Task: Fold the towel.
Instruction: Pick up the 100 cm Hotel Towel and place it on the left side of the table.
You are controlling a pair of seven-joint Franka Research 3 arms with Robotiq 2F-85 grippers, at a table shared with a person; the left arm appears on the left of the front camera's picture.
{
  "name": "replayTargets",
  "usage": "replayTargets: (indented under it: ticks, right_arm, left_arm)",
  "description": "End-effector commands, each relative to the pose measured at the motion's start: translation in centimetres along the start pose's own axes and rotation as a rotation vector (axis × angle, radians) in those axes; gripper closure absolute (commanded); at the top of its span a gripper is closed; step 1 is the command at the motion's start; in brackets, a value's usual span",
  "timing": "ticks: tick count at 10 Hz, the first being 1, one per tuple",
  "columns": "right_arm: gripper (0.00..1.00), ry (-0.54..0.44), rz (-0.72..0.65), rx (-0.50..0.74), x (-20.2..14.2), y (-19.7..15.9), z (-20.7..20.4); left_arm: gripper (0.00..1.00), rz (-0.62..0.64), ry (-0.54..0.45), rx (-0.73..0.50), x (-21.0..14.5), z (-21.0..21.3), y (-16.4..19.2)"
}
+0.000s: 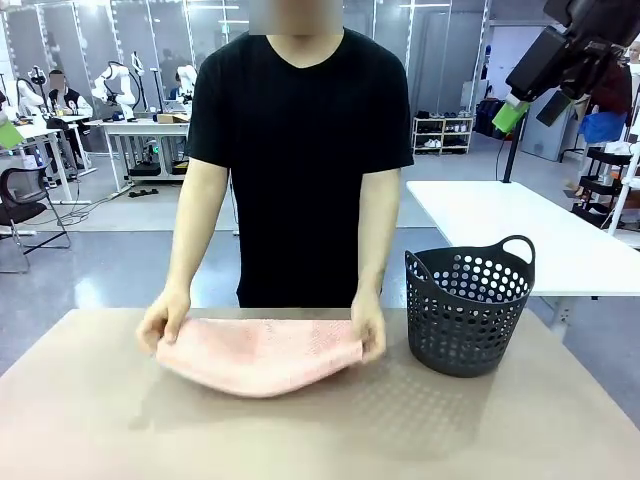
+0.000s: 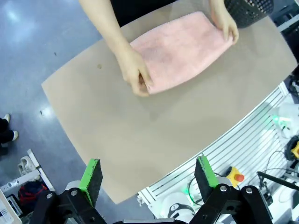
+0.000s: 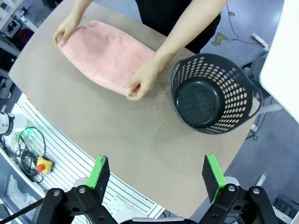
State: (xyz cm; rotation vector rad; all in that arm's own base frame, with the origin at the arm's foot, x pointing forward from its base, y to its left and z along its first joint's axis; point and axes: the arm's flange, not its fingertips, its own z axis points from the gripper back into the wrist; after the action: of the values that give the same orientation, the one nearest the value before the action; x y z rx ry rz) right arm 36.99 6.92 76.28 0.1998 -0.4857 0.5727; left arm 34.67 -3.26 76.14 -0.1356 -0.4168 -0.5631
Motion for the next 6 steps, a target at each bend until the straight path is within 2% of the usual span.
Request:
replayTargets:
  ticks: [1,6]
  right_arm:
    - [0.00,0.000,-0.003,-0.001,0.05,-0.11,0.08]
    - [0.00,0.000,-0.003,-0.001,0.05,-0.11,0.08]
  left_arm:
    - [0.00,-0.005,0.001,0.001,0.10,0.22,0.12]
    - [0.00,-0.005,0.001,0.001,0.10,0.22,0.12]
